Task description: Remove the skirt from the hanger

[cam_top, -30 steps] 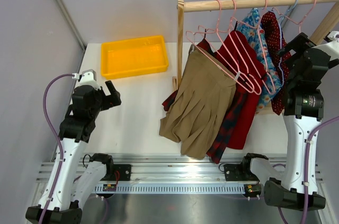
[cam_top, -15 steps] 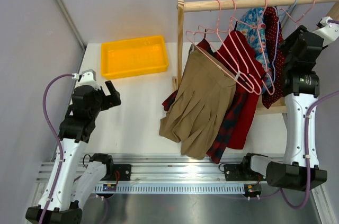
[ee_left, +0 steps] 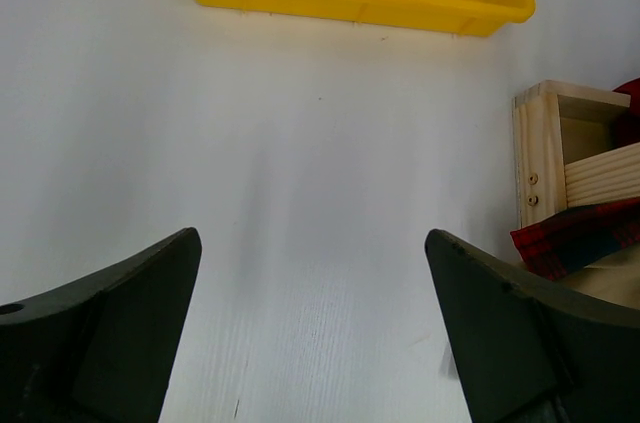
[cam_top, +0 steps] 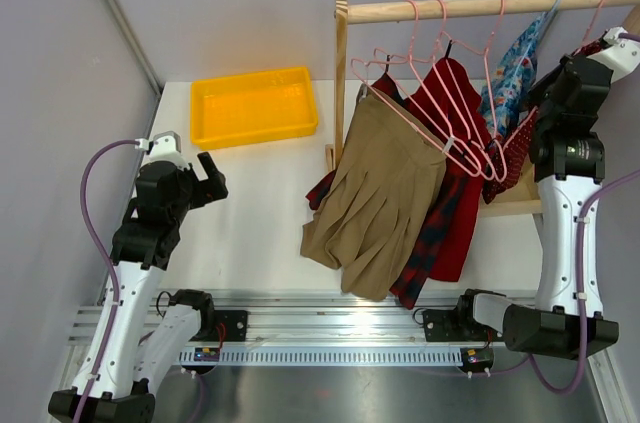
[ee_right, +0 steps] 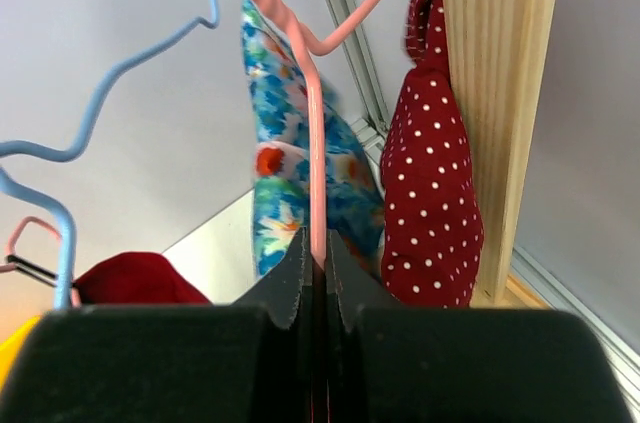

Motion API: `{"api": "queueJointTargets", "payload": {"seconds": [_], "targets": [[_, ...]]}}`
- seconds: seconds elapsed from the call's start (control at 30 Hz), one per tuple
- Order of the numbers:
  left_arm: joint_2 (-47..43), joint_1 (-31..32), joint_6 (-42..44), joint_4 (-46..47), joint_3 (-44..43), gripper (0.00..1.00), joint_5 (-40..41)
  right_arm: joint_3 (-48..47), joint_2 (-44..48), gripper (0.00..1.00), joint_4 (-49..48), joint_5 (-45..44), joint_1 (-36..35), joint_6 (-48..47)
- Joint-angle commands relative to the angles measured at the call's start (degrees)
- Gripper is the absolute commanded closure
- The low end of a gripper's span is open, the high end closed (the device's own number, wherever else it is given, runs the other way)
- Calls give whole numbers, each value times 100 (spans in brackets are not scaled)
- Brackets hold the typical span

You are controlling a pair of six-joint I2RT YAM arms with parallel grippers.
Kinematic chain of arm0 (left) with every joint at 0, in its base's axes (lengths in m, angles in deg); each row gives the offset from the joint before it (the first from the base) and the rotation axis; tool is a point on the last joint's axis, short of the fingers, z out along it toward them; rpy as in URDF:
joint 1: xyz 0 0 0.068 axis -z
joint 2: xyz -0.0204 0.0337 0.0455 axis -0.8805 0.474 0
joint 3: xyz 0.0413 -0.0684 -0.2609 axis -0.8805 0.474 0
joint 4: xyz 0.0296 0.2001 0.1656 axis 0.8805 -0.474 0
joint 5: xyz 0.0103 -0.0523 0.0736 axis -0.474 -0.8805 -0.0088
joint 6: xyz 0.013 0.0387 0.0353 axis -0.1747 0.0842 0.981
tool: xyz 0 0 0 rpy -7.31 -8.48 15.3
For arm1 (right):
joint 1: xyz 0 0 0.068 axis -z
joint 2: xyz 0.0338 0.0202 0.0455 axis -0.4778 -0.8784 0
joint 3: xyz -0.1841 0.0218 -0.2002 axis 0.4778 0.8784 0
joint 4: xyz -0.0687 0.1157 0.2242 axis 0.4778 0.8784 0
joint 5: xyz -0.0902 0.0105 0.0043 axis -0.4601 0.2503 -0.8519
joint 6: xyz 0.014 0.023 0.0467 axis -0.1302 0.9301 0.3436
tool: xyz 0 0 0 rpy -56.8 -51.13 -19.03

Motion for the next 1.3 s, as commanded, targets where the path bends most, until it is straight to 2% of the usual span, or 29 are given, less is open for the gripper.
{"api": "queueJointTargets", "payload": {"seconds": [0.0, 0.1, 0.23, 0.37, 0.47, 0.5, 0.63, 0.83, 0.93, 0.97, 1.03, 1.07, 1.2, 1.23, 1.27], "targets": [[-59, 21, 114, 109, -293, 1, 152, -473, 315, 100, -32, -98, 26, 149], [-128, 21, 132, 153, -302, 1, 134, -464, 624, 100, -270, 95, 26, 210], [-190, 21, 106, 294, -337, 1, -93, -1236, 624, 100, 397, 158, 26, 193], [-94, 56, 70, 504, -609, 1, -515, -1221, 1149, 100, 662, -228, 26, 263], [256, 65, 210, 557, -1214, 1, -568, -1176, 1379, 100, 741, -422, 26, 307], [388, 73, 237, 514, -1695, 1, -612, -1229, 1380, 100, 976, -405, 26, 324], [899, 108, 54, 408, -2637, 1, -1654, -1615, 1502, 100, 1628, -326, 26, 544], [794, 529, -448, 1435, -2999, 1, -3106, -1799, 2223, 100, 1857, -204, 26, 650], [812, 810, -623, 1681, -3158, 1, -3494, -2396, 2189, 100, 1919, 489, 26, 711], [794, 881, -685, 1778, -3141, 1, -3600, -2520, 2162, 100, 1736, 1196, 26, 711], [715, 1135, -860, 2155, -3054, 1, -3811, -2801, 2092, 100, 1472, 1956, 26, 772], [706, 1224, -914, 2244, -3001, 1, -3838, -2889, 2048, 100, 1227, 2760, 26, 921], [890, 1847, -897, 2228, -3219, 1, -3768, -3469, 1636, 100, 716, 4312, 26, 1694], [1039, 2188, -810, 2149, -3290, 1, -3716, -3479, 1435, 100, 532, 4637, 26, 2122], [1101, 2400, -722, 2070, -3377, 1, -3628, -3436, 1346, 100, 52, 5223, 26, 2396]]}}
